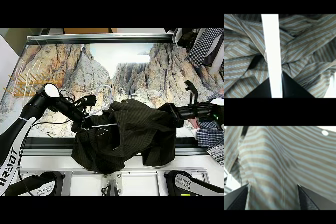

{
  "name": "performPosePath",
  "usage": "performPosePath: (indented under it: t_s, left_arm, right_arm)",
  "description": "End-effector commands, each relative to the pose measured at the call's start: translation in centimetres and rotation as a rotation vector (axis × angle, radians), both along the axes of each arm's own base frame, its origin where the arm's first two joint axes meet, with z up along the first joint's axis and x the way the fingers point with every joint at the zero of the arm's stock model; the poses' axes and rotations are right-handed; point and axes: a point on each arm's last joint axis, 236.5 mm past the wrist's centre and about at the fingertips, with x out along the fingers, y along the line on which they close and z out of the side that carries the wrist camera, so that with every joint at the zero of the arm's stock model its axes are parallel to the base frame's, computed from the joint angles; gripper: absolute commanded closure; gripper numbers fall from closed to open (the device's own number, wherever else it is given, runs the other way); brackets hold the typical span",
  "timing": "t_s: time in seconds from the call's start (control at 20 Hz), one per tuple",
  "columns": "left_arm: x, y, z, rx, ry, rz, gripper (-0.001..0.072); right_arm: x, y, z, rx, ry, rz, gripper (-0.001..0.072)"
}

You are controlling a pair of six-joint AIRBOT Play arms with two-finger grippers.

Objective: Fold the clothes and pants, and hang the long-sleeved shirts on hangers.

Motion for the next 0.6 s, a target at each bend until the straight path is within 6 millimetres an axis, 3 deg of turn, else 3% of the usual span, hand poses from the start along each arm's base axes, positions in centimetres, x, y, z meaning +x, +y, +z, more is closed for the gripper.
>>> performPosePath:
  t_s: [0.0, 0.55]
  left_arm:
    - [0.0, 0.0, 0.0, 0.0, -0.001, 0.0, 0.0691]
    - [0.0, 0.0, 0.0, 0.0, -0.001, 0.0, 0.0691]
  right_arm:
    - [0.2, 1.8, -0.3, 0.029, 0.011, 0.034, 0.0053]
    - [0.1, 2.9, 0.0, 0.045, 0.006, 0.053, 0.0053]
